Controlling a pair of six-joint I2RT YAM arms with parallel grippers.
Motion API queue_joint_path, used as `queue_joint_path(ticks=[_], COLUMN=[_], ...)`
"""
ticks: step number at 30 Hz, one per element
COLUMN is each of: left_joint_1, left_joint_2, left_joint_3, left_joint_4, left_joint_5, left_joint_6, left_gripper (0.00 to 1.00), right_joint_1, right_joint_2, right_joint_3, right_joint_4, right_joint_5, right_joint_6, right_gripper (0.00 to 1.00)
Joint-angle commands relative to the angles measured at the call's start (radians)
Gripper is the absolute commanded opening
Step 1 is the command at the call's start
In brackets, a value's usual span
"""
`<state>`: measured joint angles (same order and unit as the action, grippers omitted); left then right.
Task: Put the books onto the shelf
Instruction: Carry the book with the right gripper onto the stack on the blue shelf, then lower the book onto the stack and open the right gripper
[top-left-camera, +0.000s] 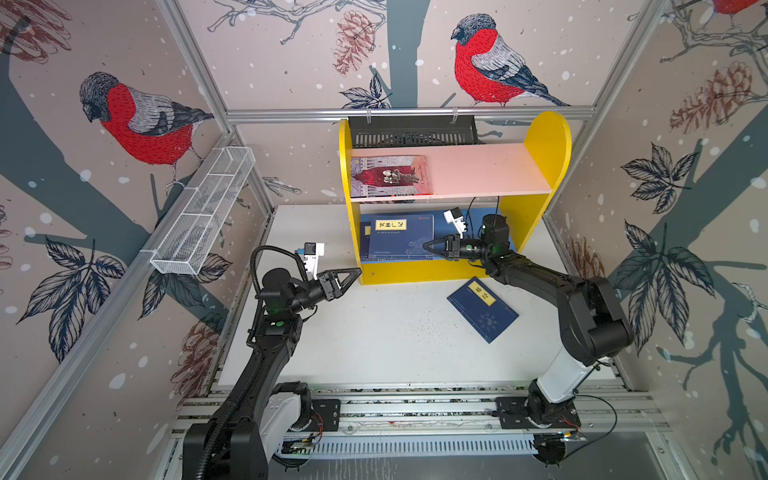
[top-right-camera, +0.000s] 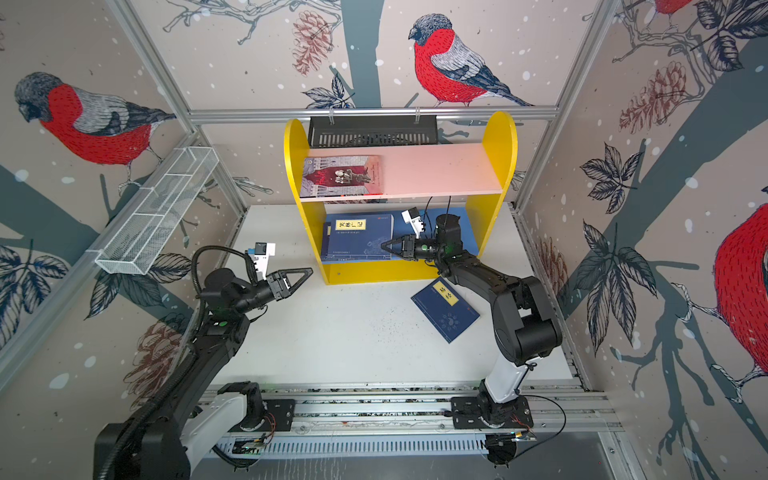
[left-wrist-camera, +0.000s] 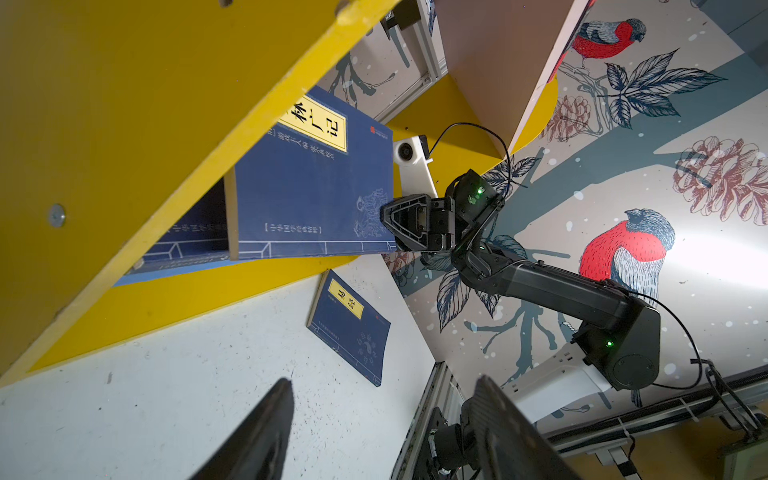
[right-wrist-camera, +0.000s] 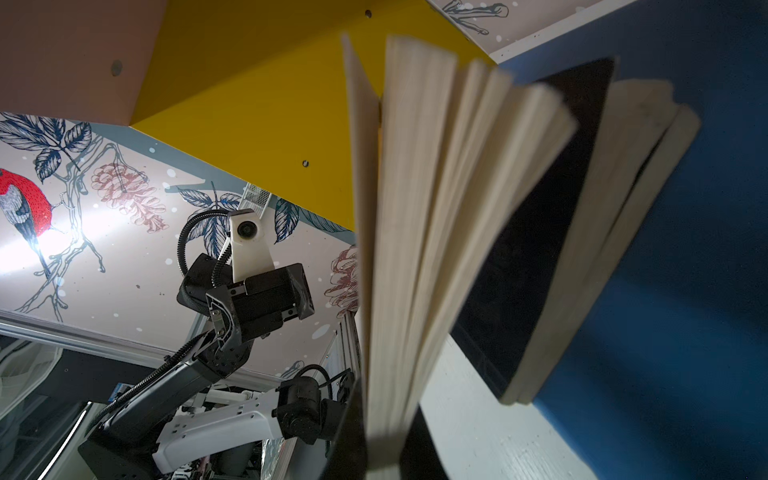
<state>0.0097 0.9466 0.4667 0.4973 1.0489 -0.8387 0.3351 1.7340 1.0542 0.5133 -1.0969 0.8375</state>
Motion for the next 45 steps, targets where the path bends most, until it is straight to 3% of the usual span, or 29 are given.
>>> queue_joint_path(ticks=[1, 13, 21, 33, 37, 41, 45], left_joint_1=[0.002, 0.001, 0.001, 0.001, 0.001, 0.001, 0.001], left_joint_2=[-0.001, -0.005, -0.009, -0.013, -0.014, -0.017, -0.019], left_joint_3=[-0.006, -0.011, -0.014, -0.017, -0.019, -0.02, -0.02], left_joint_4=[0.047, 0.047, 0.048, 0.05, 0.05, 0.046, 0.043], left_joint_5=[0.02, 0.017, 0.02, 0.019, 0.019, 0.016, 0.013], left_joint_6=[-0.001, 0.0, 0.004, 0.006, 0.007, 0.009, 0.01], left_gripper=[0.69, 0.7, 0.7, 0.71, 0.71, 0.71, 0.71], right_joint_1=[0.004, 0.021, 0.033, 0.037, 0.036, 0.036, 0.038], right_joint_2=[0.022, 0.106, 0.141, 0.147, 0.151, 0.137, 0.116], right_joint_3=[0.027, 0.128, 0.218, 0.23, 0.234, 0.224, 0.237], right_joint_4=[0.01, -0.03, -0.236, -0.244, -0.249, -0.256, -0.359], right_joint_5=[-0.018, -0.011, -0.006, -0.006, 0.005, 0.055, 0.172], right_joint_6=[-0.018, -0.011, -0.144, -0.138, -0.135, -0.13, -0.18], right_gripper=[0.01, 0.04, 0.07, 0.08, 0.17, 0.4, 0.53])
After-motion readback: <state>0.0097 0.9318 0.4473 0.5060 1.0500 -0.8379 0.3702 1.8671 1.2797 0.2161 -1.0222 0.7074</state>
